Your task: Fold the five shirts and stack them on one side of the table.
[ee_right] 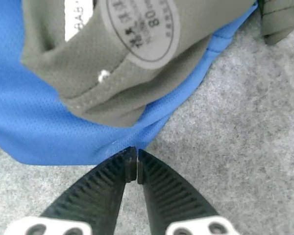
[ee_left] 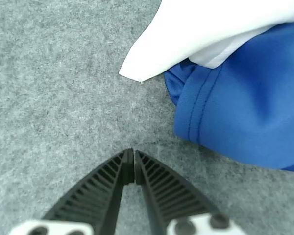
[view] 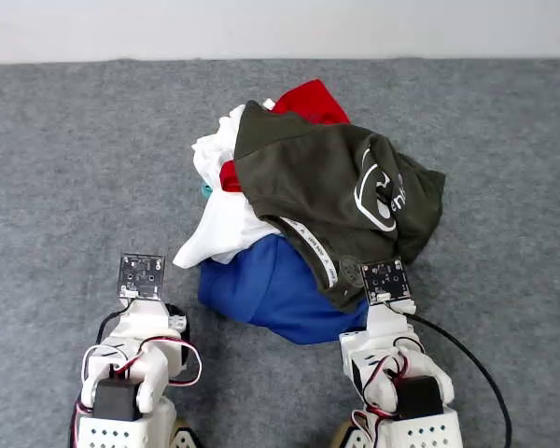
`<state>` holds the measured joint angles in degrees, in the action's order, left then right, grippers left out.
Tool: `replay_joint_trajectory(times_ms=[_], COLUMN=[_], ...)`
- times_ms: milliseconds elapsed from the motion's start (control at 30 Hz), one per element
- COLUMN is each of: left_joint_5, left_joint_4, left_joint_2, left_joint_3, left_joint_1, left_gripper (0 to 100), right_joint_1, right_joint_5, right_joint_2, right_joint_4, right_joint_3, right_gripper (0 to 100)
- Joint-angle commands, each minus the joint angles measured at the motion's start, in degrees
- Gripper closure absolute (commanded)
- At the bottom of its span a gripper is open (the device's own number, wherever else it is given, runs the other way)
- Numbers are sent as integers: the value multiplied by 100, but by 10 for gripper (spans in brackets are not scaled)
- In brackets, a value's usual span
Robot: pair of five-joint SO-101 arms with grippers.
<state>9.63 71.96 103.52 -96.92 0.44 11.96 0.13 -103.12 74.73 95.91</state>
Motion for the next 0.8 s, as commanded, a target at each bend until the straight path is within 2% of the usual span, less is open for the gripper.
replay_joint_trajectory(times_ms=[0,767], left_joint_5=[53,44], left_joint_4=[18,9], left_joint_2=[62,62], left_joint_3=[48,48], left_joint_1=[18,62], left_gripper=[986,986], right_joint_1=[-66,-66], right_joint_5=[53,53], right_joint_2=[-66,-66], right_joint_4=[22,22], right_joint_3=[62,62], right_gripper=[988,988])
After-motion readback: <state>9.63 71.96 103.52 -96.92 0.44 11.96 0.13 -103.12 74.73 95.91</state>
